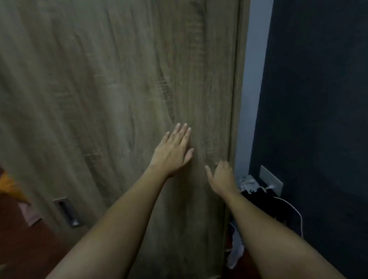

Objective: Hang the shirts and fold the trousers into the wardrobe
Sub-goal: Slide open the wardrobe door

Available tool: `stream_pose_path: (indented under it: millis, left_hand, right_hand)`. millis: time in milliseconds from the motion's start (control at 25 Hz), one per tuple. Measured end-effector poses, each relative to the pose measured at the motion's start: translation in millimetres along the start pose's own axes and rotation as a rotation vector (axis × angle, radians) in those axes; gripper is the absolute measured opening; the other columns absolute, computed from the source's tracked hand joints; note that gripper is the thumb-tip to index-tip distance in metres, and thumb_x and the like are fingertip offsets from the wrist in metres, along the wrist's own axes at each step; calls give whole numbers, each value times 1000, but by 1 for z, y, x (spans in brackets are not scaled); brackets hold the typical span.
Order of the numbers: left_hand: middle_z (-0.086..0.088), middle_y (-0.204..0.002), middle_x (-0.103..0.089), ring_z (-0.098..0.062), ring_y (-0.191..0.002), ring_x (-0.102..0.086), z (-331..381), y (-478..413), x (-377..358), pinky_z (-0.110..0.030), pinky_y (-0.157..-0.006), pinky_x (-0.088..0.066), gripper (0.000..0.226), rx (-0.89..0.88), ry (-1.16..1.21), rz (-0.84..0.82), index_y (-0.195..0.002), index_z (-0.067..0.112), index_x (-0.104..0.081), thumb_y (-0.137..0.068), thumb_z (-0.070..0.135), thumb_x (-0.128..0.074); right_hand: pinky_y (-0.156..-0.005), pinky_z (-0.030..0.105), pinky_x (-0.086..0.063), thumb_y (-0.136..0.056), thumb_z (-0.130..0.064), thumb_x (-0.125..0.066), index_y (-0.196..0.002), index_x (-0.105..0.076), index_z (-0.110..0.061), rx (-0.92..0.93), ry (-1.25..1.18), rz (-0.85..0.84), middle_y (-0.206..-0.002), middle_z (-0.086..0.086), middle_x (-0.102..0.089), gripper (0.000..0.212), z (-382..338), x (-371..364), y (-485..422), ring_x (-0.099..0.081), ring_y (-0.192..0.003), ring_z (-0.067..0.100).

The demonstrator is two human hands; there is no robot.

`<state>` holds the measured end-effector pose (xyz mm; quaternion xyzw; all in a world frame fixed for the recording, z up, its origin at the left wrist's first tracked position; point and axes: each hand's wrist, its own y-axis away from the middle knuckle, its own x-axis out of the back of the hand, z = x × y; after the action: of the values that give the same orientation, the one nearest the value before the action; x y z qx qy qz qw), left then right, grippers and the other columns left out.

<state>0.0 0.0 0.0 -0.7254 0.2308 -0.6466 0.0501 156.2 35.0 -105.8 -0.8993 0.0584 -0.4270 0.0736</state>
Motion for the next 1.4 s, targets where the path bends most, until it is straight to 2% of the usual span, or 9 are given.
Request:
stream_pose_path:
  millis: [120,200,360,480,600,760,920,1120,1400]
  left_hand:
    - [-14,-148,-38,-28,-139,-33,18,-35,-35,-44,-108,-34,61,-99,-59,227,-141,3,-39,-93,40,-29]
    - [-14,-140,-49,-28,-131,-45,24,-53,-65,-45,-101,-42,60,-184,-162,348,-134,3,-50,-90,40,-31]
    - [-9,-150,-36,-25,-141,-28,27,-76,-100,-39,-113,-18,58,-208,-279,449,-142,8,-38,-93,39,-32]
    - [-8,-159,-5,-21,-146,6,17,-81,-123,-38,-114,-3,61,-223,-414,505,-150,12,-14,-98,40,-27]
    - [-10,-157,17,-21,-145,14,9,-85,-132,-37,-115,2,67,-248,-464,565,-150,9,-3,-98,44,-28]
    - [-13,-156,18,-23,-145,14,0,-78,-132,-37,-116,6,71,-225,-499,597,-150,6,-2,-98,45,-32]
    - [-13,-157,17,-24,-145,13,-26,-56,-128,-38,-116,9,72,-198,-525,606,-150,6,-4,-98,46,-33]
    - [-6,-156,-10,-23,-146,9,-87,-11,-120,-37,-116,3,68,-191,-564,611,-149,7,-12,-97,44,-35]
    - [-4,-155,-22,-25,-147,-4,-183,59,-110,-38,-115,-2,67,-167,-573,566,-149,7,-12,-97,43,-35]
  right_hand:
    - [-97,41,-41,-94,-44,-42,-134,-34,3,-67,-36,-18,-133,23,-43,62,29,-20,-26,-44,-120,34]
    - [-94,39,-41,-94,-44,-45,-136,-33,1,-78,-50,-56,-133,20,-41,63,43,-39,-36,-43,-120,34]
    - [-68,32,-42,-90,-43,-52,-118,-43,-6,-116,-102,49,-117,13,-42,47,48,-63,-47,-53,-101,27]
    - [-64,31,-45,-87,-43,-57,-113,-49,-3,-137,-63,148,-112,16,-46,48,47,-81,-47,-56,-94,28]
    - [-58,30,-50,-77,-39,-71,-104,-58,2,-146,-16,238,-96,18,-56,51,43,-93,-47,-62,-81,30]
    - [-56,32,-52,-70,-36,-78,-99,-59,6,-125,-37,239,-91,20,-57,55,37,-103,-44,-63,-77,32]
    - [-68,38,-54,-82,-40,-64,-111,-53,4,-97,-79,205,-105,21,-52,54,16,-120,-31,-57,-91,31]
    - [-72,38,-54,-84,-45,-60,-110,-53,-2,-71,4,213,-108,17,-53,51,-41,-158,2,-59,-94,28]
    - [-73,39,-52,-80,-41,-67,-106,-54,0,-66,-126,188,-107,22,-55,51,-130,-222,44,-59,-96,33]
